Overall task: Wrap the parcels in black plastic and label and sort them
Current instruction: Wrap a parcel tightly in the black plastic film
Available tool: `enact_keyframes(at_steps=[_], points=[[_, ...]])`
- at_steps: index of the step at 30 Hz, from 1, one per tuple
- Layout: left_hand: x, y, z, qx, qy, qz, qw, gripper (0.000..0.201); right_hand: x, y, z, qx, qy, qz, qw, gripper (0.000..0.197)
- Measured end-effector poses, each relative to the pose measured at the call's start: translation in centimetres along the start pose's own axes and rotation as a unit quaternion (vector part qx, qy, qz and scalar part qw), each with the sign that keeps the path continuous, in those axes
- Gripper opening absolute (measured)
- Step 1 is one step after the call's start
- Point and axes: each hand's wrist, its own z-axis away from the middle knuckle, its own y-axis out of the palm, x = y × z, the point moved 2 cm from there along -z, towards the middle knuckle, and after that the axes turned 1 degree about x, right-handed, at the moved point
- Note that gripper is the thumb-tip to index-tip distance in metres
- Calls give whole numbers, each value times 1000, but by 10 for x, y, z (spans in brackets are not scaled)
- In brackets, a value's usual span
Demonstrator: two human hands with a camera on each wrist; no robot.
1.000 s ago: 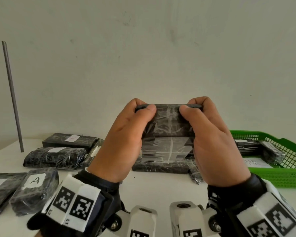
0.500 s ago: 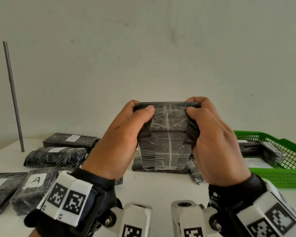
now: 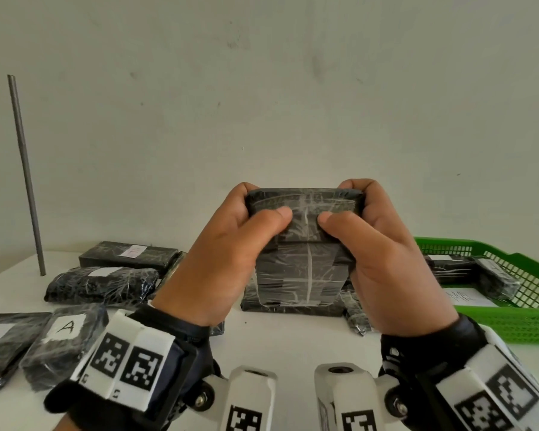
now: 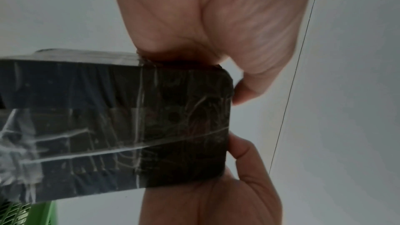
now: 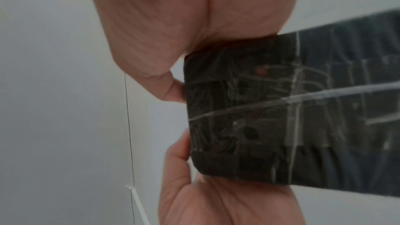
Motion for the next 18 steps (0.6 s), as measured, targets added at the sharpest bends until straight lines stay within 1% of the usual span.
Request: enact_keyframes(at_steps=[3,6,8,10,13,15,16,18], points=[[0,-1,0,0,1,-2,1000,6,2,2,1,-1,-3,-37,999,21],[2,-2,0,0,-2,13,1000,8,0,3,1,-10,6,-33,999,18],[1,-4,0,4,-8,12,1000,9,0,4,0,-14,5,-28,999,19],[-1,-6,-1,5,-8,7,1000,10,1,3,1,16,1,-17,1000,27],[-1,-13,-2,-29,-24,10,999,10,4,2,4,98,7,68,993,45],[2,-17,-2,-55,-53,12,997,15,4,1,5,106,10,144,984,52],[6,-19,-3,-65,-70,-8,995,23,3,0,5,95,7,176,980,52],[14,-19,-4,-66,-119,-97,986,50,2,-2,5,73,-21,254,964,51]])
